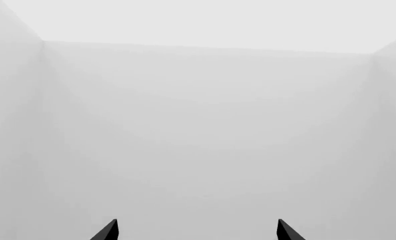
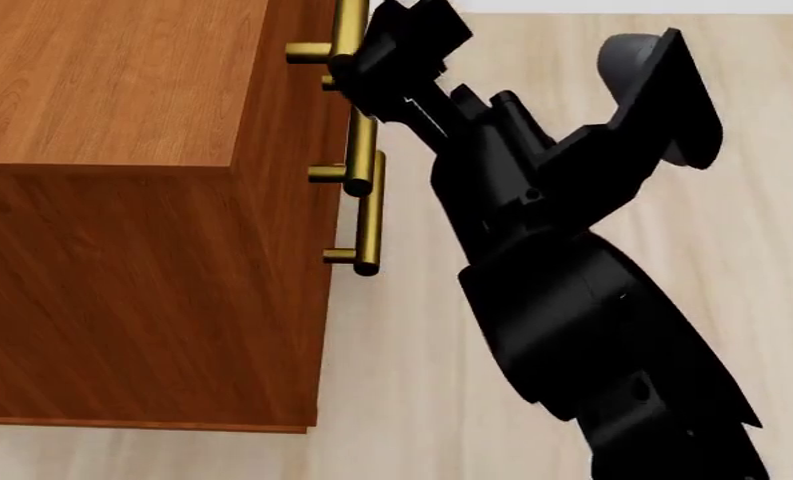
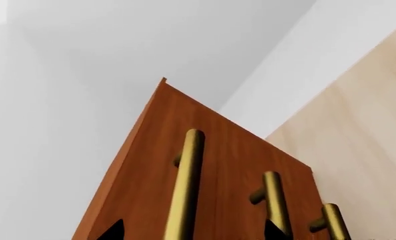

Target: Close the bottom drawer of the cabinet and open the top drawer.

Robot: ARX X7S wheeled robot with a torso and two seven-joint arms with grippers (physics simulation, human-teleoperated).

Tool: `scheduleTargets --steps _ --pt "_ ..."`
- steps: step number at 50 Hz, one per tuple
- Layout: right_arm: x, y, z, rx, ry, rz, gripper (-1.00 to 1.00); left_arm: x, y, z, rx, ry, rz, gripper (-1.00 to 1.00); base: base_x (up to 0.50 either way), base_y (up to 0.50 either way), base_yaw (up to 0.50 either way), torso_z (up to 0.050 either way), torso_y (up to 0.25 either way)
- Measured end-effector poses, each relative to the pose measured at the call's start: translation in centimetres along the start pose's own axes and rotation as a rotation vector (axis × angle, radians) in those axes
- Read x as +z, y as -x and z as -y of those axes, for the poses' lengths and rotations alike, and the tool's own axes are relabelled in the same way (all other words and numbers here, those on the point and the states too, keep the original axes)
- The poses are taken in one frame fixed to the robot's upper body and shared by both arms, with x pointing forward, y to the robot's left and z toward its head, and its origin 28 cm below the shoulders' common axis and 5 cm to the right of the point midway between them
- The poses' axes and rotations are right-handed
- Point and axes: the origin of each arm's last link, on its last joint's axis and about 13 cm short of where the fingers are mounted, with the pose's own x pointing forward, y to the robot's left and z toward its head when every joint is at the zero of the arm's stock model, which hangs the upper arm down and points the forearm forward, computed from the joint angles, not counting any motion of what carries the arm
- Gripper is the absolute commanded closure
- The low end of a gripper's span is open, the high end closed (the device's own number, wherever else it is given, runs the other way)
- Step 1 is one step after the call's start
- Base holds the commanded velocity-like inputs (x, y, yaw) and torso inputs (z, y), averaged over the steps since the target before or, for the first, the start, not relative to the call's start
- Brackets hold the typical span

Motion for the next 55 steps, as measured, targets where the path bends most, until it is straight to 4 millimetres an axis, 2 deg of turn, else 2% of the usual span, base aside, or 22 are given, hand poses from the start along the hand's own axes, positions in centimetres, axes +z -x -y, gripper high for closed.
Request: scheduleTargets --steps 29,55 --pt "-1.2 -3.2 0.1 0.012 0.016 -0.085 -1.0 0.2 -0.2 0.1 -0.003 0.0 0.003 -1.0 0.0 0.0 0.0 0.0 0.0" --pt "-1.6 -3.9 -0.3 0.037 0.047 -0.117 -1.0 0.3 -0.2 0.0 -0.001 -0.004 0.004 -1.0 0.0 0.0 0.0 0.0 0.0"
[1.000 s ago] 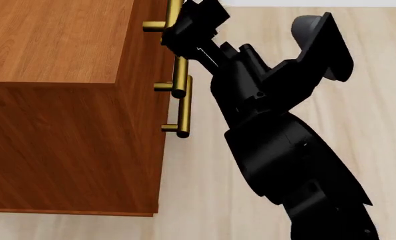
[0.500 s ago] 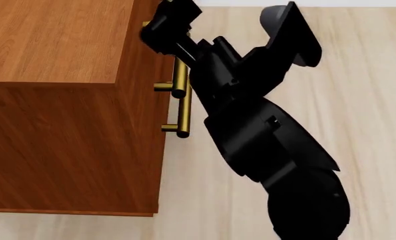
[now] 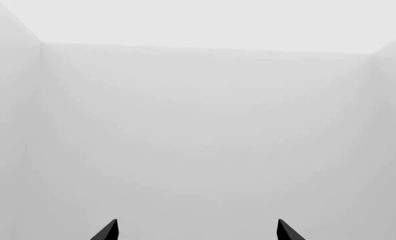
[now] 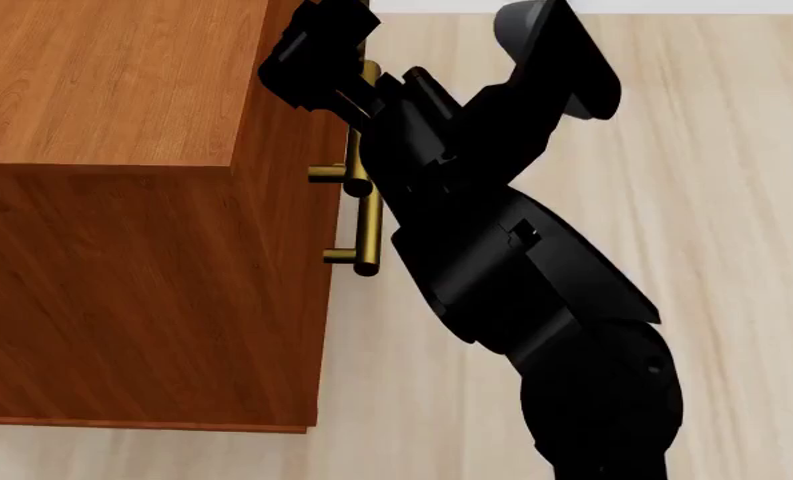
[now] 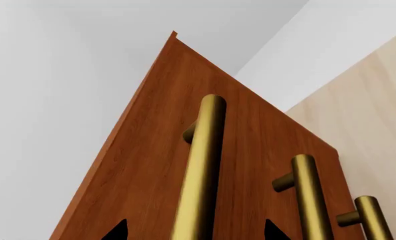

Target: Close the bottom drawer of the cabinet and open the top drawer.

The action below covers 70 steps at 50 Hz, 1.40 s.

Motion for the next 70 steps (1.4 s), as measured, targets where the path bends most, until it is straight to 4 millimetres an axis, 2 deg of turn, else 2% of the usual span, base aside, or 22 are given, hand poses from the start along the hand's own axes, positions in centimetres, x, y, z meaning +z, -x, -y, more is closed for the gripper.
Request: scheduleTargets --steps 8,9,30,70 --pt "0.0 0.0 0.0 0.0 0.007 0.001 -1.0 0.0 0.0 0.0 0.001 0.0 0.0 -1.0 0.0 0.0 0.0 0.0 0.0" --pt "0.0 0.0 0.0 -0.001 0.007 0.002 1.0 0.0 0.0 0.0 0.001 0.0 0.0 -1.0 0.0 0.0 0.0 0.0 0.0" --pt "0.1 0.4 -0.2 -0.02 -0.025 0.015 1.0 -0.1 0.0 0.1 -0.002 0.002 -0.001 -1.0 0.0 0.0 0.0 0.0 0.0" --pt "2.7 2.5 0.9 -0.113 -0.115 0.113 1.0 0.3 -0.2 0.4 -0.015 0.007 0.009 -1.0 0.0 0.0 0.0 0.001 0.003"
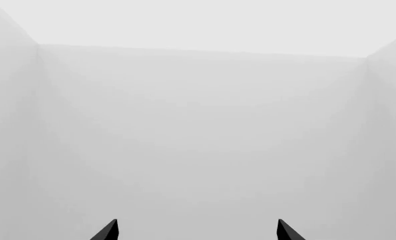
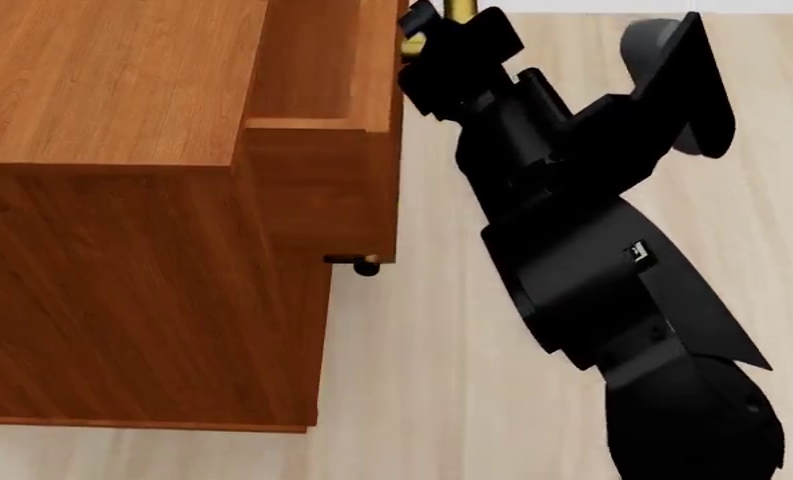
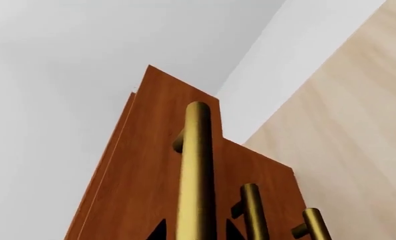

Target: Close the bottom drawer of the cabinet and open the top drawer.

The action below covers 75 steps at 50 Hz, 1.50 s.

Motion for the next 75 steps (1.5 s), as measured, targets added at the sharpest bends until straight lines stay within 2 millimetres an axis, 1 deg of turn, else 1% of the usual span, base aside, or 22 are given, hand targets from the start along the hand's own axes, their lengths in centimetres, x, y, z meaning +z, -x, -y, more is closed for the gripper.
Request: scheduleTargets --steps 27,49,50,59,75 --pt "0.9 0.5 1.1 0.028 -0.186 0.059 1.0 0.1 0.0 0.0 -0.003 -0.003 0.005 -1.0 0.0 0.0 0.0 0.001 0.003" --pt "1.4 0.7 1.5 0.024 -0.232 0.089 1.0 0.3 0.0 0.1 -0.007 -0.003 0.007 -1.0 0.0 0.0 0.0 0.001 0.005" --pt "1.4 0.7 1.5 0.024 -0.231 0.09 -1.0 0.3 0.0 0.1 -0.007 -0.003 0.007 -1.0 0.0 0.0 0.0 0.0 0.0" --pt "2.1 0.9 0.8 0.094 -0.234 0.122 -1.0 0.3 -0.1 0.2 -0.008 -0.003 0.007 -1.0 0.0 0.0 0.0 0.0 0.0" --pt "2.1 1.0 0.9 0.096 -0.228 0.126 -1.0 0.3 -0.2 0.2 -0.008 -0.002 0.008 -1.0 0.0 0.0 0.0 0.001 0.001"
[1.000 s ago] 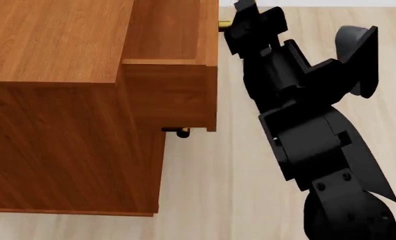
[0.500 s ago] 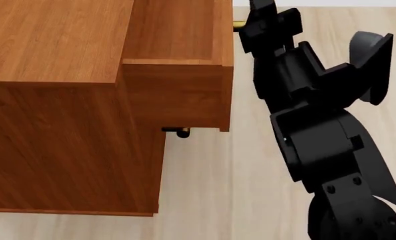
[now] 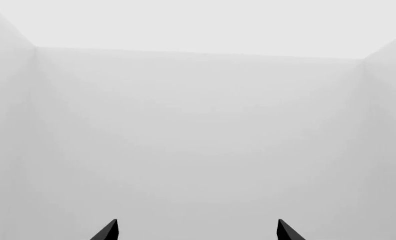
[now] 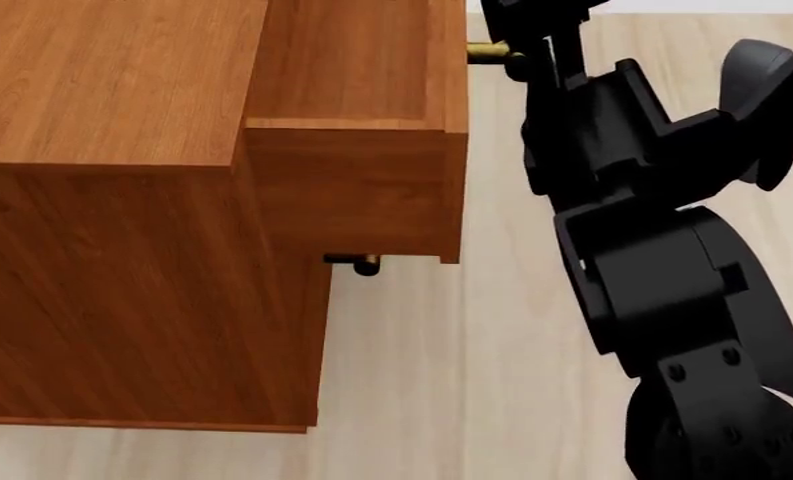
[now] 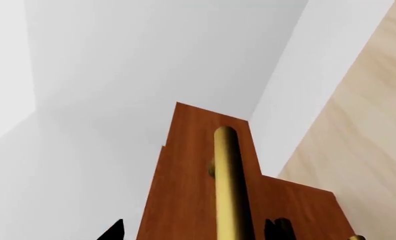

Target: Close the bottom drawer of the cabinet and open the top drawer.

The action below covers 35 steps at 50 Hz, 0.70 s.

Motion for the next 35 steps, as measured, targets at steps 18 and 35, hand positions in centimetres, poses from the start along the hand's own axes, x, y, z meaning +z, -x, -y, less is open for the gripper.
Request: scheduleTargets --steps 18,35 --pt "0.5 0.2 0.5 0.003 -0.018 0.033 -1.0 0.1 0.0 0.1 -0.004 0.0 0.0 -1.0 0.0 0.0 0.0 0.0 0.001" --pt "1.7 0.8 1.1 -0.025 0.004 0.092 -1.0 0.1 0.0 0.1 -0.003 0.002 0.0 -1.0 0.0 0.0 0.0 0.0 0.0"
